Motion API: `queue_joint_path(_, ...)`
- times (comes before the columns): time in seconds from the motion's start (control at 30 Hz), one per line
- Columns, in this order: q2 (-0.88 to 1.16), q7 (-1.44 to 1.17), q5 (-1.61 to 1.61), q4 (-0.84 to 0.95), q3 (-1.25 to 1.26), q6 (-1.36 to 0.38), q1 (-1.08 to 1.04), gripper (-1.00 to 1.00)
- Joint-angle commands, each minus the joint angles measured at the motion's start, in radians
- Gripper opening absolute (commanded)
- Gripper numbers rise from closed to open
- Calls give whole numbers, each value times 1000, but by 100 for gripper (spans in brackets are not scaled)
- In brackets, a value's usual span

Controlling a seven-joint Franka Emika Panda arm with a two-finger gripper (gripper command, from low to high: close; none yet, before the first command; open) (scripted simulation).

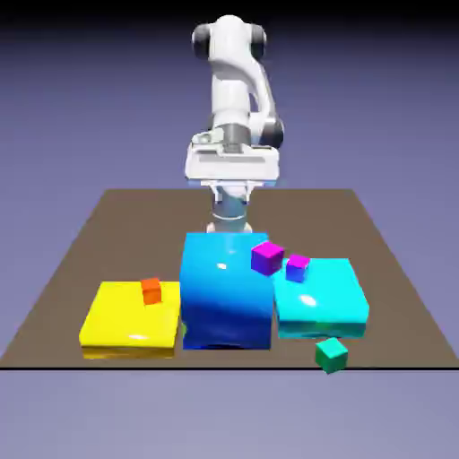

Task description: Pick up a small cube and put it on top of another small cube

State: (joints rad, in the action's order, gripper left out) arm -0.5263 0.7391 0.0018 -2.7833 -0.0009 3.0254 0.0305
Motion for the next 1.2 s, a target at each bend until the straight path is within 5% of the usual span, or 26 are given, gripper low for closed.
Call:
queue_joint_path(0.0,36,-2,2,22,-1,-10,15,0)
queue_joint_path(0.87,964,-41,41,588,-20,-256,407,0)
queue_joint_path(1.1,1147,-47,47,656,-10,-142,399,0)
queue_joint_path(1.13,1147,-47,47,656,-10,-142,399,-100)
queue_joint_path(1.17,1147,-47,47,656,-10,-142,399,-100)
